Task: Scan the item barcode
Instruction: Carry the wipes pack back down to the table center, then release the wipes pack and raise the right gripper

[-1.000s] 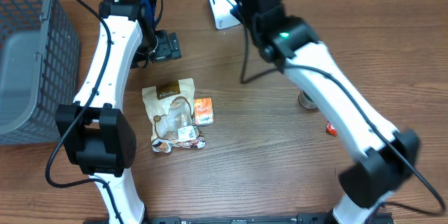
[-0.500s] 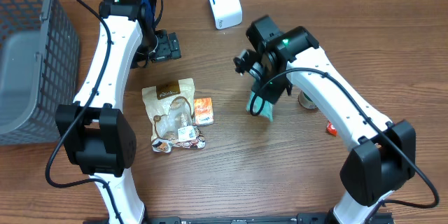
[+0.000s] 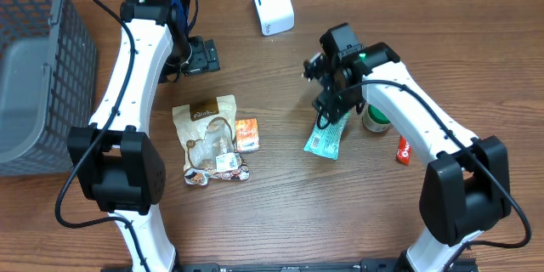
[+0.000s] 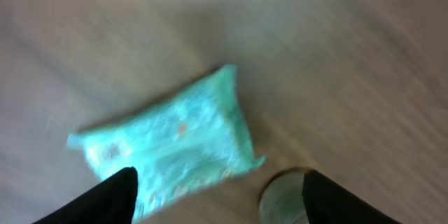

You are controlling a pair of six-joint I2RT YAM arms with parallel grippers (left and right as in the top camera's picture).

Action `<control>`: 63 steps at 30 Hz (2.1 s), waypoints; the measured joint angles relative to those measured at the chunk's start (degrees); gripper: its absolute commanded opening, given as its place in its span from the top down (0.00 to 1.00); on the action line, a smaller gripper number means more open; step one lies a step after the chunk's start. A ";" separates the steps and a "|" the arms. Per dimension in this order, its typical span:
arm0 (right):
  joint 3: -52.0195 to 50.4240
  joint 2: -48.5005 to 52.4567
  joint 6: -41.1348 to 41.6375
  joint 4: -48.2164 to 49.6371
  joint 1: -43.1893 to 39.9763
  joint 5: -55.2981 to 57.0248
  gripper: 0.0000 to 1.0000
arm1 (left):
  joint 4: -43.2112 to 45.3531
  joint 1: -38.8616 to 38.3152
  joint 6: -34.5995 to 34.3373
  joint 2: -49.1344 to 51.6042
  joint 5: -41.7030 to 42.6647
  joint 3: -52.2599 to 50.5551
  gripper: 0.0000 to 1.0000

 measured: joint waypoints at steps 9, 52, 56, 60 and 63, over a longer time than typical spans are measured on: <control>-0.37 0.00 34.77 -0.85 0.11 -8.70 0.61 | 0.00 0.00 0.00 -0.02 0.00 0.00 0.00; -18.32 -0.98 52.96 13.62 2.75 -3.19 0.76 | 0.00 0.00 0.00 0.00 0.00 0.00 0.00; -18.10 -0.94 52.59 17.11 2.82 -7.65 0.79 | 0.00 0.00 0.00 0.00 0.00 0.00 0.00; -18.12 -0.85 51.28 19.37 3.15 -9.79 0.83 | 0.00 0.00 0.00 0.00 0.00 0.00 0.00; -18.75 -0.76 50.62 22.88 3.98 -10.64 0.83 | 0.00 0.00 0.00 0.00 0.00 0.00 0.00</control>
